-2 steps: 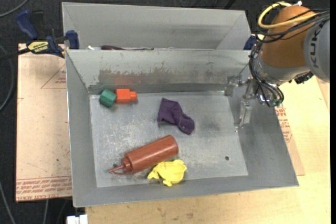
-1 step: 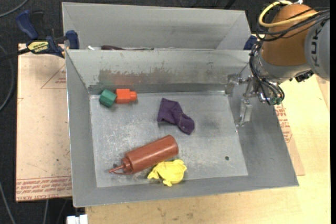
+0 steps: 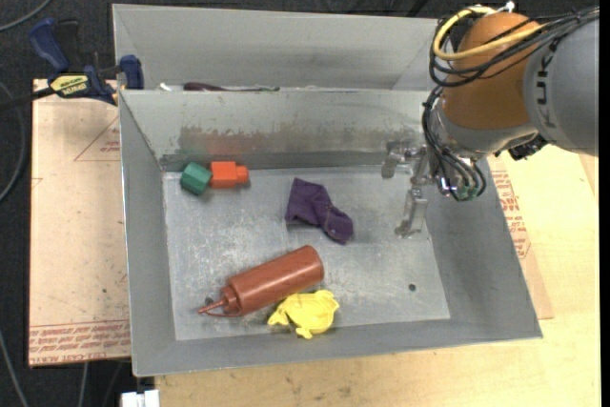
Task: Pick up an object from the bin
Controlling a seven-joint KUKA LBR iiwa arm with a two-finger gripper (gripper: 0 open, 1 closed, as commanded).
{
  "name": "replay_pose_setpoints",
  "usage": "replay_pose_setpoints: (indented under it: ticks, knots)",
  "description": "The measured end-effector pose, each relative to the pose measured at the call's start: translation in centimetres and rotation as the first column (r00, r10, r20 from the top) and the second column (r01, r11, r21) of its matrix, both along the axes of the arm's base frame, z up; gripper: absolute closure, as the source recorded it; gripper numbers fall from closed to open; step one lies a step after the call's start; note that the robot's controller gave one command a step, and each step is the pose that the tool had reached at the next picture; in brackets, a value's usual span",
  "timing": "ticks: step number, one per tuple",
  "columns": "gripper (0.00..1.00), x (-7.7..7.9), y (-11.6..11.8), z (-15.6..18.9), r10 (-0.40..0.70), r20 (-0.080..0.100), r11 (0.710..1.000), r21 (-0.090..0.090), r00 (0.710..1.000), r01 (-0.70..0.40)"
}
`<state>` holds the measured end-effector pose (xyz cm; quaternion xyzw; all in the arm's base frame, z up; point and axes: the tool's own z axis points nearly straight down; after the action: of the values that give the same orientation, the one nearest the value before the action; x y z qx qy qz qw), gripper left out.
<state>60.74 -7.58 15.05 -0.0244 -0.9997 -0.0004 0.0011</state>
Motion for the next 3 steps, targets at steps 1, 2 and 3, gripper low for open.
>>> replay_pose_setpoints:
  ticks: [1,2,3]
  knots:
    - [0.00,2.0,3.6,2.8,-0.010,0.004,1.000,0.002,1.000,0.010]
    - [0.00,2.0,5.2,0.6,-0.053,0.016,0.999,0.001,0.998,0.053]
    - [0.00,2.1,6.8,0.1,-0.062,-0.013,0.998,0.002,0.998,0.062]
